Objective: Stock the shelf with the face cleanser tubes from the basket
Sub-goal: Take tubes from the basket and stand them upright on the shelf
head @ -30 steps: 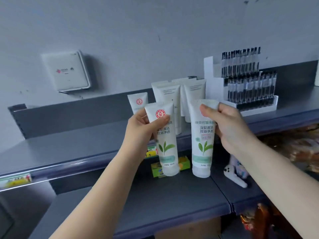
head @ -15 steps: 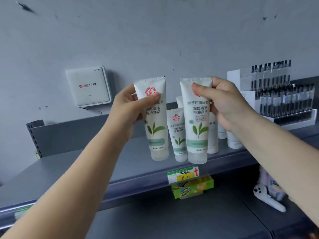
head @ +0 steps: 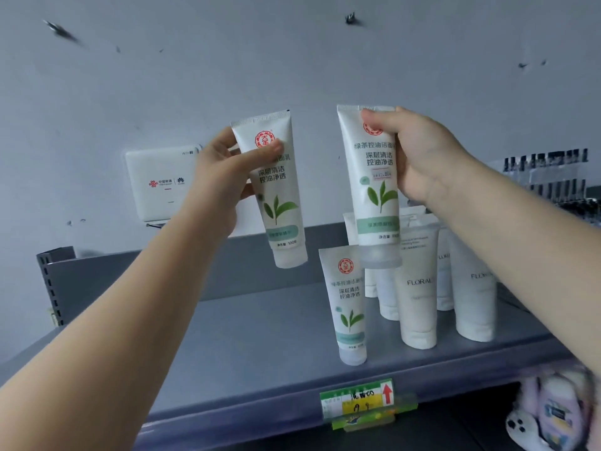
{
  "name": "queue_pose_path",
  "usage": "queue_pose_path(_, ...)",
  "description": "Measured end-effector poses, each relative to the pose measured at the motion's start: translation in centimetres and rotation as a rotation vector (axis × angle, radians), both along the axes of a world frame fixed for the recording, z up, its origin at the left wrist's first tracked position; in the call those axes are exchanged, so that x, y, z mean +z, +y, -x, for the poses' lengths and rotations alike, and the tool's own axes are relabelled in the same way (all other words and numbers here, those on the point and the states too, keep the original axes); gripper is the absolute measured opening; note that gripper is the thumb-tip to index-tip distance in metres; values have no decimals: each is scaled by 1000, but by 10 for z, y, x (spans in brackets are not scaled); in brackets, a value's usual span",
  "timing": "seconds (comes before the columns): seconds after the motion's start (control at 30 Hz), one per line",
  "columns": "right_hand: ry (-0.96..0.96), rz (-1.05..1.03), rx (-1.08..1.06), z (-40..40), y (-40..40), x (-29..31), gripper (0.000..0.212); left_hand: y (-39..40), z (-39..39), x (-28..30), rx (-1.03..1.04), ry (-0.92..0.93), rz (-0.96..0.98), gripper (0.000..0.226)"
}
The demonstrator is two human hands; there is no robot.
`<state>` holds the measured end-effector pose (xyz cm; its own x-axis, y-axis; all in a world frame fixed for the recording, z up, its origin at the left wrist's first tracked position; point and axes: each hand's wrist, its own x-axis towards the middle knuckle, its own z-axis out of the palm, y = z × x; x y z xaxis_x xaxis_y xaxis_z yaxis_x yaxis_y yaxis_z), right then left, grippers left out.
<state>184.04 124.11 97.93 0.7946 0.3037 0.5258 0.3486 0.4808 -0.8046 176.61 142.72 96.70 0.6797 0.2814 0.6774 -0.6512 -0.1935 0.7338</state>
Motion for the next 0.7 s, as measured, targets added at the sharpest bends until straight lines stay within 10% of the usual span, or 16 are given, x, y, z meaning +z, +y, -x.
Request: queue_pose_path(0.7,-182,305,-194,-111,40,33,9,15,-127,-71,18,462,-56,22)
